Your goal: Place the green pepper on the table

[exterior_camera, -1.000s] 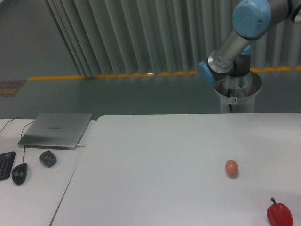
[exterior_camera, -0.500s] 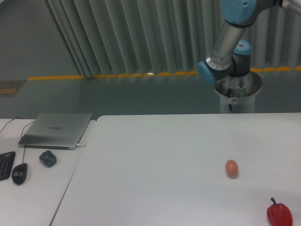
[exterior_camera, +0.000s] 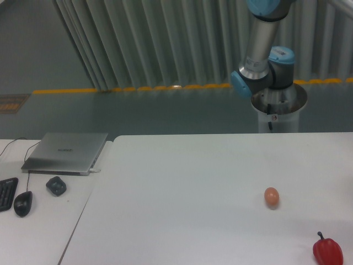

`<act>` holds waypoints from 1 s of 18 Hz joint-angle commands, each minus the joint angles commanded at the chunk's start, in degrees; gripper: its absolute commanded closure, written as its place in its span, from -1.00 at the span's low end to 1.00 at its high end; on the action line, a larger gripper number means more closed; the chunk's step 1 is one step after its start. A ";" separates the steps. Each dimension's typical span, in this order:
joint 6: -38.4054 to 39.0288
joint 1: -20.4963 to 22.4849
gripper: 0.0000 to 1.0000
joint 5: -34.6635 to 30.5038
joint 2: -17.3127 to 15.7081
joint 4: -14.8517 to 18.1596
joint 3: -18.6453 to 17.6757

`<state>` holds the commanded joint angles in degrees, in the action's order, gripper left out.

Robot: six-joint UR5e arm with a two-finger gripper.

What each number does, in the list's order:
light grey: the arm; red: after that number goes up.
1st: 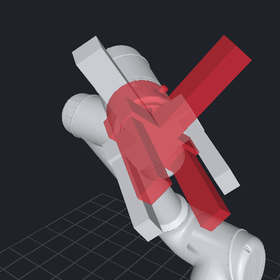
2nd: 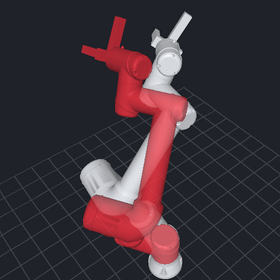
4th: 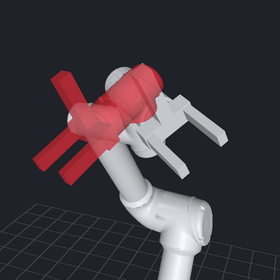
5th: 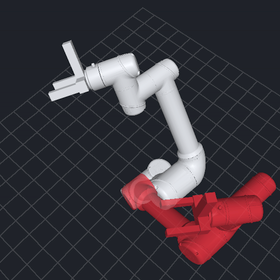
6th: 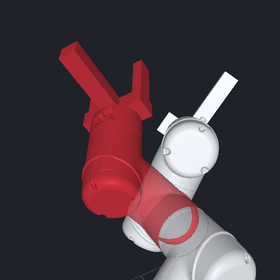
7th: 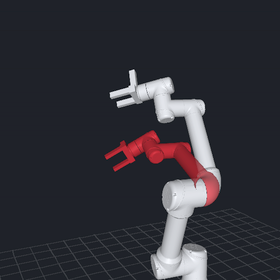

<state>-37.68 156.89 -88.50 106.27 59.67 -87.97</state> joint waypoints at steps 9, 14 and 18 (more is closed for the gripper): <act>-23.92 -6.50 -0.10 -6.59 -1.68 10.64 -4.75; -24.90 -9.14 -0.11 -10.90 -1.15 11.26 -7.48; -24.64 -9.41 -0.23 -10.82 -1.24 11.08 -7.48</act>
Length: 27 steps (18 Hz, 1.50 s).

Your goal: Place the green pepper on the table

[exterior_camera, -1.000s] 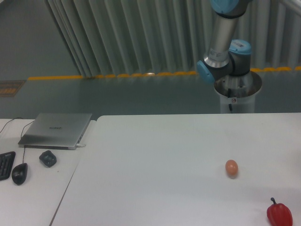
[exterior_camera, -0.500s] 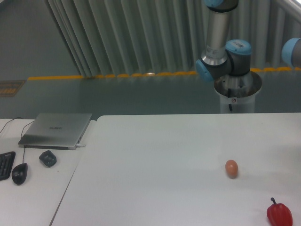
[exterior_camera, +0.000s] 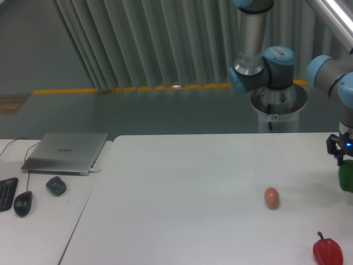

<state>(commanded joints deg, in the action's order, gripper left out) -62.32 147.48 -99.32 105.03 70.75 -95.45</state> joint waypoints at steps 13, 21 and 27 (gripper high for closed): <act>3.43 -0.97 -0.89 -0.18 1.67 -3.33 -0.53; 4.48 -0.97 -1.00 -4.12 2.28 -5.35 1.05; -3.75 -0.53 -1.00 -4.40 2.37 -5.80 3.51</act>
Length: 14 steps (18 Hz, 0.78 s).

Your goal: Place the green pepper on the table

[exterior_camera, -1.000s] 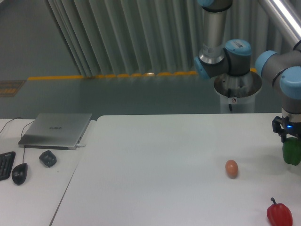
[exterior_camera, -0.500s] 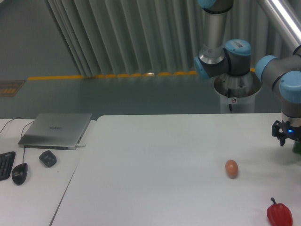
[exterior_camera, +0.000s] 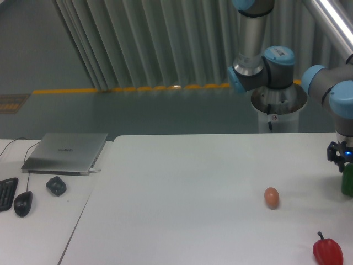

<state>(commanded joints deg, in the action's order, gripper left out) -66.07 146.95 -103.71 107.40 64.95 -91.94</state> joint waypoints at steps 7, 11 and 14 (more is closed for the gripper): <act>-3.09 0.35 -1.00 6.86 1.49 -0.35 3.34; -6.97 0.70 -1.00 8.44 1.58 -1.23 3.26; -6.80 0.88 -1.00 8.44 1.49 -1.58 2.82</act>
